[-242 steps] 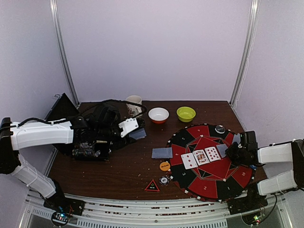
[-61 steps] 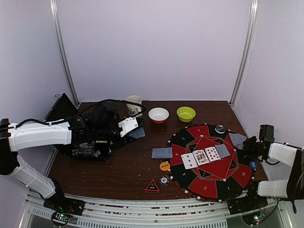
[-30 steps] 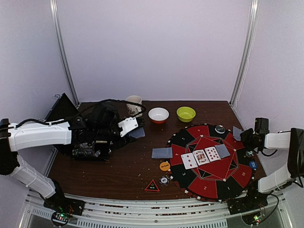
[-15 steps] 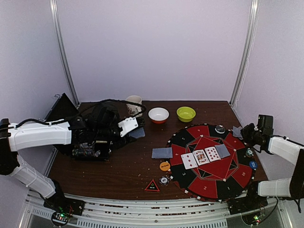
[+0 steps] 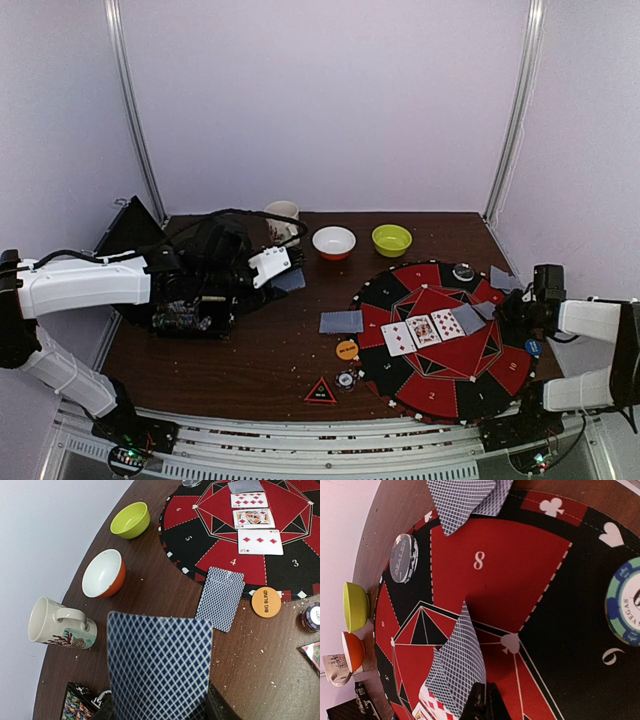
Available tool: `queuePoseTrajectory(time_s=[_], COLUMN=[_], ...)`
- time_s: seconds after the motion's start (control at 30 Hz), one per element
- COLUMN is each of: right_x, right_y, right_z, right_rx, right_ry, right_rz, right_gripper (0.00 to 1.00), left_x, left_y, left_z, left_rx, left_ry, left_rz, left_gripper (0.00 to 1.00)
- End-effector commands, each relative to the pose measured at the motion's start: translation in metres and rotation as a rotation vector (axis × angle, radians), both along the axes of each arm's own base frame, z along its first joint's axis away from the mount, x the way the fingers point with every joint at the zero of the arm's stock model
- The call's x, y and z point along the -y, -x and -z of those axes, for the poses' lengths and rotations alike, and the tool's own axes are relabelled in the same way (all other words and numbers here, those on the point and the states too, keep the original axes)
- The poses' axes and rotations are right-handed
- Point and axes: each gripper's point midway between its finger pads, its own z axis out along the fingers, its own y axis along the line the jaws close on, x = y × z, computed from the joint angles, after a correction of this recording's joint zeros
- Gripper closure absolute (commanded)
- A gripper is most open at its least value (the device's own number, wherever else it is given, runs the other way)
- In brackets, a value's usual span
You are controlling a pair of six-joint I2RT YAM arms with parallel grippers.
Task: Distribute texas hold em gaming equipment
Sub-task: Distribute the poker card in the community card area.
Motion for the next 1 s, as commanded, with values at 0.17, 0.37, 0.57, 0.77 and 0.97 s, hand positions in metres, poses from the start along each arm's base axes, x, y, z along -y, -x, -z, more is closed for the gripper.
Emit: queuePoseTrajectory(time_s=[0.17,0.37,0.57,0.77,0.97], right_x=[0.014,0.018,0.024,0.017,0.015], right_y=[0.021,0.012,0.005,0.008,0.01], right_z=[0.021,0.023,0.026,0.037,0.038], right_rx=[0.011,0.027,0.026,0.005,-0.01], right_ry=[0.006,0.018,0.026,-0.013,-0.025], right_rz=[0.13,0.099,0.1,0.09,0.082], right_gripper=[1.0,1.0,1.0,1.0,0.99], left_x=[0.006,0.006,0.006,0.006,0.005], left_y=[0.0,0.0,0.0,0.0,0.0], left_z=[-0.01,-0.01,-0.01,-0.009,-0.008], left_rx=[0.028,0.027,0.029,0.028,0.027], left_ry=[0.028,0.029,0.029,0.027,0.024], left_rz=[0.013,0.016,0.014,0.014,0.012], left_gripper=[0.56,0.56,0.56,0.56,0.56])
